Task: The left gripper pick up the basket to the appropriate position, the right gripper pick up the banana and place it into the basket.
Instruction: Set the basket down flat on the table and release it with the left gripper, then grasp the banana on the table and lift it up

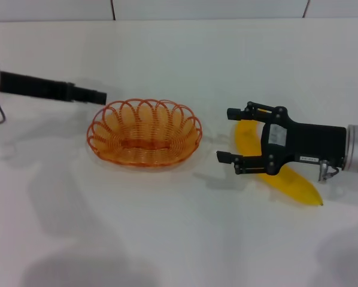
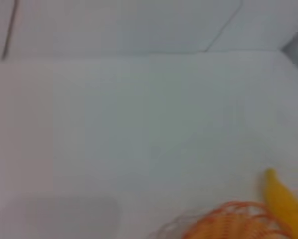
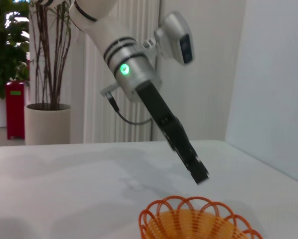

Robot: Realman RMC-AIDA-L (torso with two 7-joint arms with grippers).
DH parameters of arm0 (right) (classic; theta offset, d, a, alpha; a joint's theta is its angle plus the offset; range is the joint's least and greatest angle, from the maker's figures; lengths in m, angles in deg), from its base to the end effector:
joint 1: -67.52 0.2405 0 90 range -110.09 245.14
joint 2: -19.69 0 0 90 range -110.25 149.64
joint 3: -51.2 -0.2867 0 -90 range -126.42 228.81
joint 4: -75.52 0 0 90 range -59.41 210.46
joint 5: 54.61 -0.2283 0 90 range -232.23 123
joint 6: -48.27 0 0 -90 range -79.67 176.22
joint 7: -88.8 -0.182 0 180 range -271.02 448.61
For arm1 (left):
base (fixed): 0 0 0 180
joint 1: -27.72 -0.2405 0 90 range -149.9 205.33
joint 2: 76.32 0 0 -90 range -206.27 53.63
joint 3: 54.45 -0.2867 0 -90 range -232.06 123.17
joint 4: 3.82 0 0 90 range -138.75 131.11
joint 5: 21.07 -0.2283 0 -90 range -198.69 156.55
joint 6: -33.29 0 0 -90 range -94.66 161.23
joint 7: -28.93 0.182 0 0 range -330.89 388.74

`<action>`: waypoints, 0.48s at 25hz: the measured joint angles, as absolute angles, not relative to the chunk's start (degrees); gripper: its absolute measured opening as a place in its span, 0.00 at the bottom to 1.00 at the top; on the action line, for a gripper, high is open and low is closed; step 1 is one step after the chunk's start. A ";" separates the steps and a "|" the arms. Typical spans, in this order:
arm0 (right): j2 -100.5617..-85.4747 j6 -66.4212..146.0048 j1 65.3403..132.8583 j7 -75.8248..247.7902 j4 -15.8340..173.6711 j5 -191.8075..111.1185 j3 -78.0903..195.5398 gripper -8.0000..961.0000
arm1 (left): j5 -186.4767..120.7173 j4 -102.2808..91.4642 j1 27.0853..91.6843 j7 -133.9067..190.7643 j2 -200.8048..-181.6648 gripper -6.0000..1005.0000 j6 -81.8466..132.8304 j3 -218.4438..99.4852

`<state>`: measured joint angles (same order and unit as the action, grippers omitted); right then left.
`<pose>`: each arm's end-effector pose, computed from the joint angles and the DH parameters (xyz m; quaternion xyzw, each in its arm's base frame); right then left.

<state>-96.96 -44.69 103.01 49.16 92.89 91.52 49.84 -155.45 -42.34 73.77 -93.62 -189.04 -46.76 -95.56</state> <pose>0.3057 0.3447 -0.0702 -0.9466 0.0543 0.2635 0.1776 -0.2543 0.4632 -0.0123 -0.8852 -0.4344 -0.0856 0.1426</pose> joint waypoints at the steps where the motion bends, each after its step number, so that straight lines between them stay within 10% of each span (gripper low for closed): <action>1: -96.95 -44.73 102.77 49.16 92.99 91.23 49.61 0.86 | -154.78 -45.11 73.00 -93.25 -189.31 0.53 -48.72 -95.57; 12: -96.94 -44.81 101.53 48.96 93.14 88.05 48.84 0.86 | -135.22 -62.26 51.84 -58.07 -192.57 0.75 -55.71 -98.78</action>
<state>-96.94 -44.81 101.53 48.96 93.14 88.05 48.84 -135.22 -62.26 51.84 -58.07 -192.57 -55.71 -98.78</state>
